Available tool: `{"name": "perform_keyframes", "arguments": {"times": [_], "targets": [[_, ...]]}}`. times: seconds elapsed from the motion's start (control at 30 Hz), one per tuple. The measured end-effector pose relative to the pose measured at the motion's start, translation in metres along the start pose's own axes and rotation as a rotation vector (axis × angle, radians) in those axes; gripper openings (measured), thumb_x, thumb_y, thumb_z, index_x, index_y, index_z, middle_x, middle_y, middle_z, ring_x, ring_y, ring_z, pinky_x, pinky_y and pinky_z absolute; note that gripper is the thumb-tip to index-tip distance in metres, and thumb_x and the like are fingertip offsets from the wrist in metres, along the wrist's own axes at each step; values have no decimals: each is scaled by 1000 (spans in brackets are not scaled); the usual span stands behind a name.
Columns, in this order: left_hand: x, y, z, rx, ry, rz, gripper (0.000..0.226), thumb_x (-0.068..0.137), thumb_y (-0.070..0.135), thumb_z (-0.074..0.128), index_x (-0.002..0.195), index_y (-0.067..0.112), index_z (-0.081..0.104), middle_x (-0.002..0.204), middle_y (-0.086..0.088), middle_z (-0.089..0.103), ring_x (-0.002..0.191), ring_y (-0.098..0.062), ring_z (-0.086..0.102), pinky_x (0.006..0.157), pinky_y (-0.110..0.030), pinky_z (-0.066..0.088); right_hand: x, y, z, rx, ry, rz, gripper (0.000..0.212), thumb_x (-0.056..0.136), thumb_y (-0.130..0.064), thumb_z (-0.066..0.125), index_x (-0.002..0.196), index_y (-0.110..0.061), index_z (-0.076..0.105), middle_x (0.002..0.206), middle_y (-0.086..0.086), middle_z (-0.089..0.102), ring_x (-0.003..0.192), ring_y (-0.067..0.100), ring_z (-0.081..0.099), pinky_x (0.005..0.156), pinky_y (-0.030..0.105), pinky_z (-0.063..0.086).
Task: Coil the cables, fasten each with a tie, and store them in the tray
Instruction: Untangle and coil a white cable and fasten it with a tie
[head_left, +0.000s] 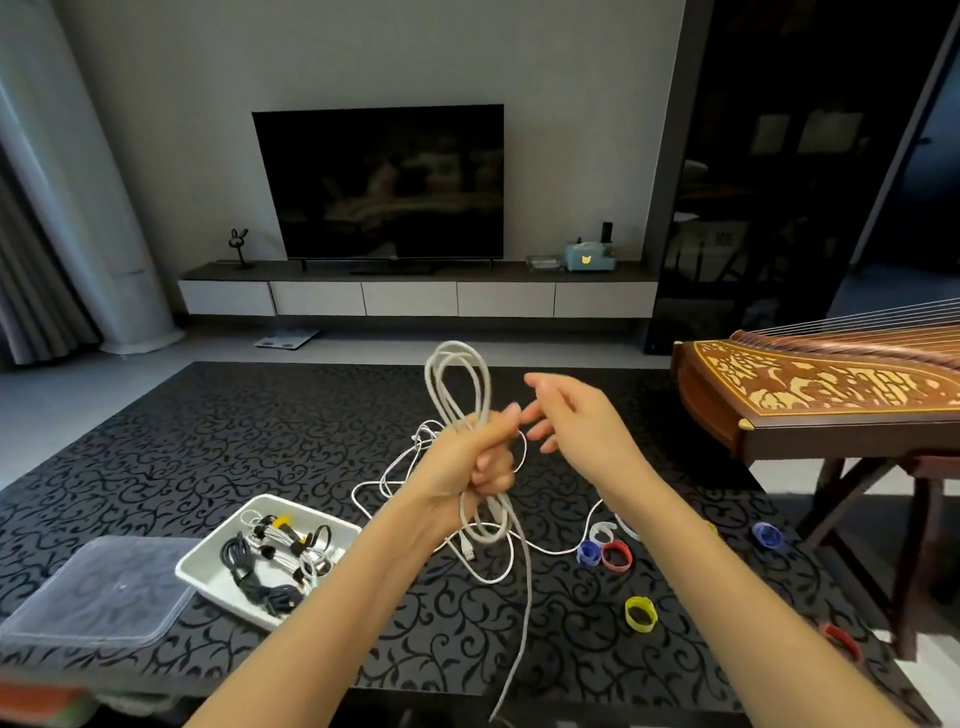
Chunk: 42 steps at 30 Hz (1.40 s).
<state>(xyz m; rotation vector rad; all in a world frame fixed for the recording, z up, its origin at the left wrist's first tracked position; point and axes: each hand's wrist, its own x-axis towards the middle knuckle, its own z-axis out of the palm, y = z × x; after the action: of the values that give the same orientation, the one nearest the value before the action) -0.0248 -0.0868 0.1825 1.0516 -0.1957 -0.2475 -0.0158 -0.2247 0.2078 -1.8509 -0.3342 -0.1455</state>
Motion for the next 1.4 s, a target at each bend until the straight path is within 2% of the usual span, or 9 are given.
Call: {"name": "perform_keyframes", "arguments": {"times": [0.17,0.27,0.37,0.53,0.63,0.9,1.07,1.2,1.4], "targets": [[17,30,9,-77,133,196,30,97,22,49,69,10,48,34,7,31,28,-3,25,32,-15,20,-31,25,31,458,-355,307,53,102,-43,22,116,-8,59,94,17,72,85,25,70,86,35,51],[26,53,13,61,222,356,31,100,24,44,73,10,48,38,7,32,31,-4,25,35,-17,21,-33,30,31,641,-401,274,47,100,-42,30,105,-8,62,66,5,64,56,17,61,63,29,54],[29,92,6,181,408,501,28,100,27,47,75,14,50,43,7,36,35,-5,28,37,-19,24,-35,46,21,392,-346,181,22,99,-21,45,94,-9,63,55,-5,50,47,8,44,52,20,43],[19,137,-36,1089,883,767,33,98,26,50,66,16,47,61,2,45,54,-10,41,50,-17,30,-49,73,3,134,-228,199,23,97,-12,51,81,-12,67,53,-4,45,46,6,39,47,15,34],[12,119,-54,1450,779,453,27,93,32,58,90,5,61,81,-10,63,74,-27,56,64,-33,43,-39,49,-3,28,-127,53,23,94,-12,55,76,-12,70,48,-11,45,46,1,37,46,11,29],[-15,59,-32,419,29,-239,79,55,82,48,83,9,55,50,6,33,37,-5,29,37,-15,24,3,-29,7,-262,84,-342,29,93,-19,57,66,-10,66,47,-8,51,49,6,48,59,27,40],[-29,53,-21,356,-171,-294,47,64,34,78,91,10,50,58,6,31,45,-5,27,43,-15,29,9,-40,15,-454,232,-466,28,96,-25,54,74,-14,67,56,-6,55,59,21,57,66,38,44],[-34,42,-23,466,-162,-262,24,73,13,70,77,15,46,56,5,32,44,-4,28,44,-15,24,14,-45,10,-399,331,-449,28,97,-26,50,80,-10,64,58,2,62,56,19,59,65,38,48],[-25,37,-27,271,66,-48,19,94,19,52,76,14,48,68,-1,48,58,-10,49,51,-19,38,15,-43,17,-441,141,-323,26,98,-30,45,80,-20,60,65,-8,65,65,5,56,66,28,42]]}}
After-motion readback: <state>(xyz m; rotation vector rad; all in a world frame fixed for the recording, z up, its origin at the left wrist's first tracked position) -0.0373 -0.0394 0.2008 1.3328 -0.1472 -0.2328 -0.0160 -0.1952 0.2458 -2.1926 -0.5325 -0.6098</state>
